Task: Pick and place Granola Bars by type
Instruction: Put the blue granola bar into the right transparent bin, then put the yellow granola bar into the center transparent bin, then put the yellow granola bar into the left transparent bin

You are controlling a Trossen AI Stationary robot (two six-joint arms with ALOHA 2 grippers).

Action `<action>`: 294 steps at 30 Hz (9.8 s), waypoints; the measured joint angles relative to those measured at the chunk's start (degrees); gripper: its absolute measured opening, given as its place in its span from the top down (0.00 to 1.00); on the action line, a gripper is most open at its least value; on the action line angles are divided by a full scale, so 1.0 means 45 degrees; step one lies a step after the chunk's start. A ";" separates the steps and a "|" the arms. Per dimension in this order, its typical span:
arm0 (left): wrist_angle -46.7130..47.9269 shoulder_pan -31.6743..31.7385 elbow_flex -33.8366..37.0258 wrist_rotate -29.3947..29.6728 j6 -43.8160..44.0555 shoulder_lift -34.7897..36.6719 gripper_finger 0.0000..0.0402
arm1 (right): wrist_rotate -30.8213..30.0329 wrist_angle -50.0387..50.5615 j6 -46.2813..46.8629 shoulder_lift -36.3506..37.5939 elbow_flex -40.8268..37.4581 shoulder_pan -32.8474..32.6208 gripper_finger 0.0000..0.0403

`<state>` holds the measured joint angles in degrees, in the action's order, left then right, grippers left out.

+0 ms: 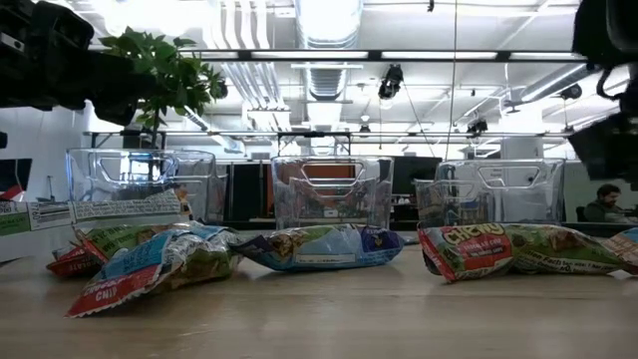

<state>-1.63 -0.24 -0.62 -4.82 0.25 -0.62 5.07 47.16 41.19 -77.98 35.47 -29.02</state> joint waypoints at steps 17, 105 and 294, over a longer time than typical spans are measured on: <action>0.0000 0.0001 0.0000 0.0000 0.0000 0.0000 0.57 | -0.9052 0.1959 0.7829 0.6981 0.2690 0.5669 0.88; -0.0015 -0.0001 0.0000 0.0005 -0.0049 -0.0103 0.57 | -0.4560 -0.2899 0.5562 0.0364 0.7430 0.5366 0.93; 1.1265 -1.2948 -0.9403 0.2266 1.5281 -1.8261 0.59 | -0.6437 0.1725 0.3492 0.1050 0.4424 0.2210 0.43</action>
<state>49.06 -58.50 -42.94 5.38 69.02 -82.79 -23.90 54.92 56.90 -73.25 55.37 -19.07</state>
